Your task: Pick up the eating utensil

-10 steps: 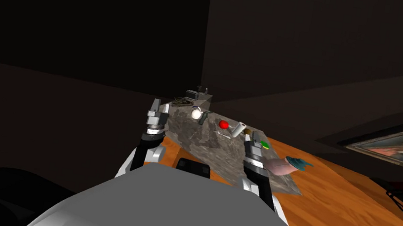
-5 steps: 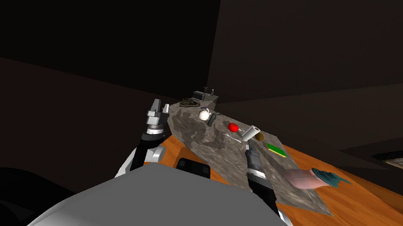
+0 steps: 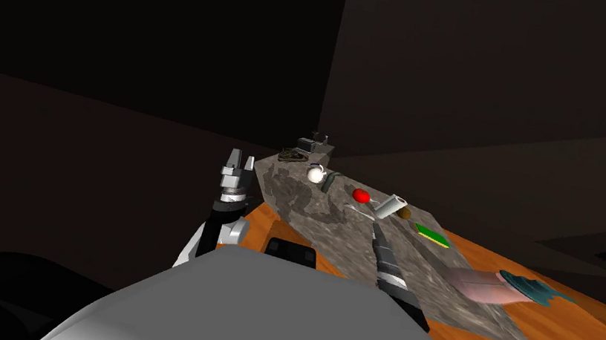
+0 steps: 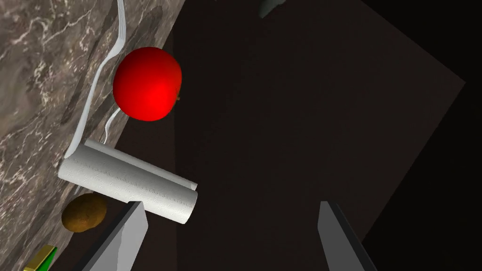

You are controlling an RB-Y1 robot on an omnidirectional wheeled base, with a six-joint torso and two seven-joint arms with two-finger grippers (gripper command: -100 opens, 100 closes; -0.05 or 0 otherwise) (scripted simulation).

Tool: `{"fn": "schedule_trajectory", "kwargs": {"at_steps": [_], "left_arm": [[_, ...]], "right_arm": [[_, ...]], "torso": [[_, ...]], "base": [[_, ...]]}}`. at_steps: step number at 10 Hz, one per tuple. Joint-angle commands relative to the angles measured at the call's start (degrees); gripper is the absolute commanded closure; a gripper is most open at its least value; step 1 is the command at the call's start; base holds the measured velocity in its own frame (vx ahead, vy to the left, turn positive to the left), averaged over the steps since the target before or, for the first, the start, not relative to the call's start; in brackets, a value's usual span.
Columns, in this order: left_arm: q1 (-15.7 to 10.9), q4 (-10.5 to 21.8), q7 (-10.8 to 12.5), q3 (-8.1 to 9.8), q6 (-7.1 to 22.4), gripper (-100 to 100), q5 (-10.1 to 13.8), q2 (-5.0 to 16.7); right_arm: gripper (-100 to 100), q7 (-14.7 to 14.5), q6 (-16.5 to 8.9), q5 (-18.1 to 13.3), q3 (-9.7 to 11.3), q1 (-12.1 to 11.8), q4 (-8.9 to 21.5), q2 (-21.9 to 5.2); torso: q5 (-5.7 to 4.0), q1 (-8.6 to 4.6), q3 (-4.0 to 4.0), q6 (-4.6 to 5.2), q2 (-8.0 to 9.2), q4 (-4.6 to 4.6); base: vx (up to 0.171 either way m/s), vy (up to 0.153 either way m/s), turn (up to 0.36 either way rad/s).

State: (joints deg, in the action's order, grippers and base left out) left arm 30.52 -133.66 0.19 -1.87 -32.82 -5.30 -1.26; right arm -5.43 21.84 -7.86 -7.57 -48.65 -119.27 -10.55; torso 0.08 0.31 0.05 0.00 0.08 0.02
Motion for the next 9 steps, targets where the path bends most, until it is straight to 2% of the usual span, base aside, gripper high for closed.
{"fn": "schedule_trajectory", "kwargs": {"at_steps": [1,2,3,4,5,6,9], "left_arm": [[0.0,0.0,0.0,0.0,0.0,0,0.0,0.0],[0.0,0.0,0.0,-0.01,0.0,0,0.0,0.0],[0.0,0.0,0.0,0.0,0.0,0,0.0,0.0],[0.0,0.0,0.0,-0.01,0.0,0,0.0,0.0],[0.0,0.0,0.0,0.0,0.0,0,0.0,0.0],[0.0,0.0,0.0,0.0,0.0,0,0.0,0.0],[0.0,0.0,0.0,0.0,0.0,0,0.0,0.0]], "right_arm": [[-100,-0.2,-0.7,-1.2,-0.6,-2.9,0.9,-0.7],[-100,-0.2,-0.7,-1.2,-0.6,-3.3,0.9,-0.7],[-100,-0.4,-1.2,-2.4,-1.2,-5.7,1.8,-1.3],[-100,-0.4,-1.2,-2.4,-1.2,-6.1,1.8,-1.3],[-100,-0.5,-1.8,-3.6,-1.7,-8.2,2.7,-2.0],[-100,-0.5,-1.8,-3.6,-1.7,-8.9,2.7,-2.0],[-100,-0.8,-2.9,-6.1,-2.8,-13.7,4.6,-3.5]], "torso": [[0.0,0.0,0.0,0.0,0.0,0.0],[0.02,0.12,0.02,-0.01,0.03,0.01],[0.02,0.09,0.01,0.01,0.02,0.0],[0.03,0.15,-0.03,-0.02,-0.06,-0.01],[0.02,0.05,-0.03,0.01,-0.06,-0.01],[0.01,0.03,-0.03,-0.02,-0.05,-0.01],[0.02,0.04,-0.02,0.01,-0.03,-0.01]], "base": [[-0.01,0.124,0.163],[0.0,0.113,0.077],[0.023,0.132,0.188],[0.021,0.097,0.087],[0.019,0.099,0.199],[0.004,0.087,0.085],[0.021,0.114,0.159]]}}
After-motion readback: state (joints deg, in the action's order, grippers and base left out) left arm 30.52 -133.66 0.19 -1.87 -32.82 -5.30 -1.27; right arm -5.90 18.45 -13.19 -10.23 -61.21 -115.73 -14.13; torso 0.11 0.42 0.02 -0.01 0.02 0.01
